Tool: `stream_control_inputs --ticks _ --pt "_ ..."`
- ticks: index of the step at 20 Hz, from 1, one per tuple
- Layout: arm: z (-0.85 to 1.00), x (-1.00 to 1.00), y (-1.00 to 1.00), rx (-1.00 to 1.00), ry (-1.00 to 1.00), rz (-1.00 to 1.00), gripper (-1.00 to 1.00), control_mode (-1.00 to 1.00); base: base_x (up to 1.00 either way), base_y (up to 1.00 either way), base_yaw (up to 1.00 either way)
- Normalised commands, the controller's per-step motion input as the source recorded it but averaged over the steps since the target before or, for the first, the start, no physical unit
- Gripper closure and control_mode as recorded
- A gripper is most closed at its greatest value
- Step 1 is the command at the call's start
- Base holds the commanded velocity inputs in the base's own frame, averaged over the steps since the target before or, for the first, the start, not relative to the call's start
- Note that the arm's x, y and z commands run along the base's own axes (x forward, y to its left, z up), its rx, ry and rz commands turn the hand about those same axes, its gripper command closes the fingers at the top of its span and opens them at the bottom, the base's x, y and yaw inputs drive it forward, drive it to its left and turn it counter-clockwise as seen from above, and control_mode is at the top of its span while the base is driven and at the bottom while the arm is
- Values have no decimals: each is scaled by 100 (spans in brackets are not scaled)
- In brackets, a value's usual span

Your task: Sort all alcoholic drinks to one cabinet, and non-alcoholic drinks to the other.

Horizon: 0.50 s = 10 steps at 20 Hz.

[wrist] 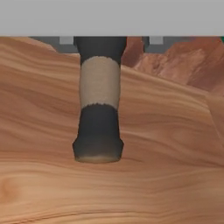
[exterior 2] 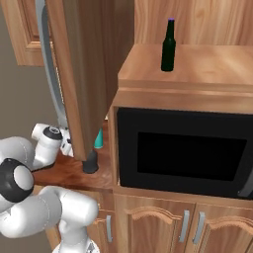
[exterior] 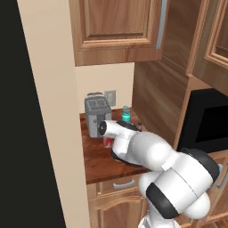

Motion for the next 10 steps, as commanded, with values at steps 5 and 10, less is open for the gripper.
stream_control_inputs --ticks 5,10 --pt "12 -6 -9 -4 0 0 100 -100 0 0 0" --pt "54 -37 -17 0 0 0 100 -100 0 0 0"
